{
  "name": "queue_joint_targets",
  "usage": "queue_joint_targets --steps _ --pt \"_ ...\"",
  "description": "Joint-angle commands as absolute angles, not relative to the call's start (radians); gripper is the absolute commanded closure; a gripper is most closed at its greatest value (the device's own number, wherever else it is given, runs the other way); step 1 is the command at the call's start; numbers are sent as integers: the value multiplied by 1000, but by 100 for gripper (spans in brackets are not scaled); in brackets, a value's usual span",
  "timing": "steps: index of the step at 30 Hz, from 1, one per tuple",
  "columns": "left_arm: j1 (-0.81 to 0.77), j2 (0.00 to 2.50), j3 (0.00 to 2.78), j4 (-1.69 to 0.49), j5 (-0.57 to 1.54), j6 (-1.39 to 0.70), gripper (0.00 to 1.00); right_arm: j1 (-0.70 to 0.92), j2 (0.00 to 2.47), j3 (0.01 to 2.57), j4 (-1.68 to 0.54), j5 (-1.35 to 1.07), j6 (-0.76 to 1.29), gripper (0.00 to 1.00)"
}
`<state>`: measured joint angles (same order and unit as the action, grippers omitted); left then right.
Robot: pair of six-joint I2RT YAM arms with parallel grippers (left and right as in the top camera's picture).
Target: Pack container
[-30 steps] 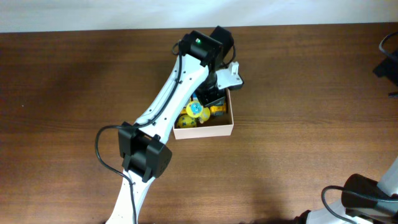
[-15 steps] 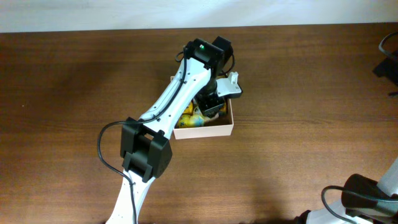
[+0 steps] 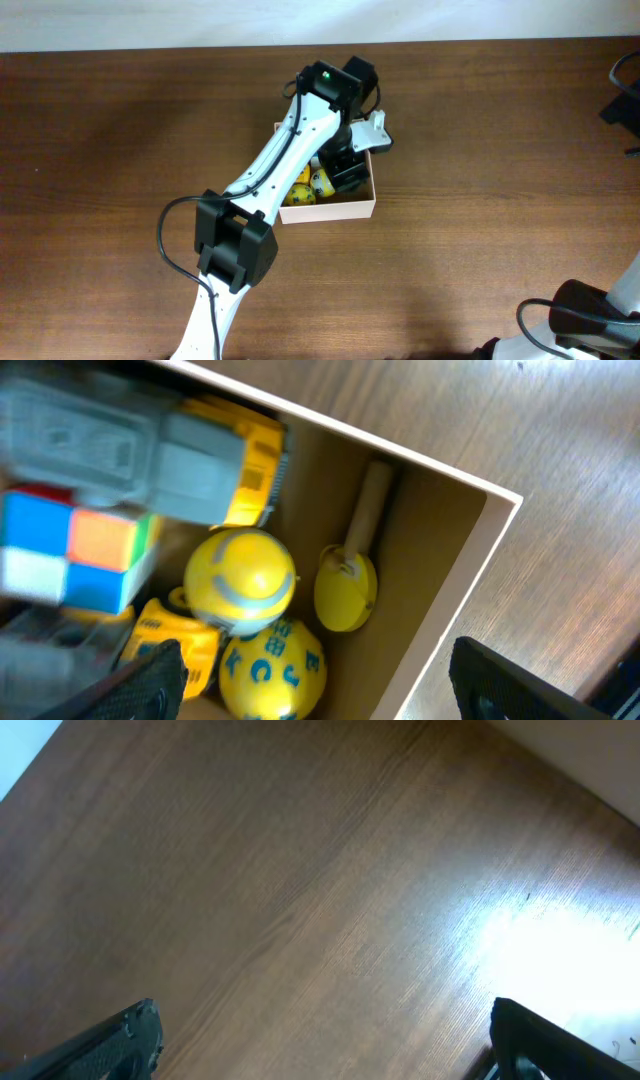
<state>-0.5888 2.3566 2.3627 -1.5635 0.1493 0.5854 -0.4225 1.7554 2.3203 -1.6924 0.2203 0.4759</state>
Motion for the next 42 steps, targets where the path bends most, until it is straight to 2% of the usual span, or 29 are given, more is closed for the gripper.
queue_joint_targets --steps 1,8,12,13,14,17,24,42 --pt "-570 2333 2503 -1589 81 406 14 -426 1761 2320 -1698 237 488 1" --pt "-495 2267 2668 -1670 -179 77 13 -426 1761 2320 -1698 237 488 1" --pt "-423 2233 2671 -1688 -189 37 13 -426 1761 2320 -1698 237 488 1" --pt "-402 2229 2671 -1688 -187 36 3 -426 1761 2320 -1698 237 488 1" --pt "-369 2227 2671 -1688 -181 3 0 -426 1761 2320 -1698 237 488 1" --pt "-305 2227 2670 -1688 -179 -73 0 -426 1761 2320 -1698 237 488 1" --pt "-216 2227 2670 -1687 -106 -83 1 -426 1761 2320 -1698 237 488 1" --pt "-213 2227 2670 -1687 -86 -82 1 -426 1761 2320 -1698 237 488 1"
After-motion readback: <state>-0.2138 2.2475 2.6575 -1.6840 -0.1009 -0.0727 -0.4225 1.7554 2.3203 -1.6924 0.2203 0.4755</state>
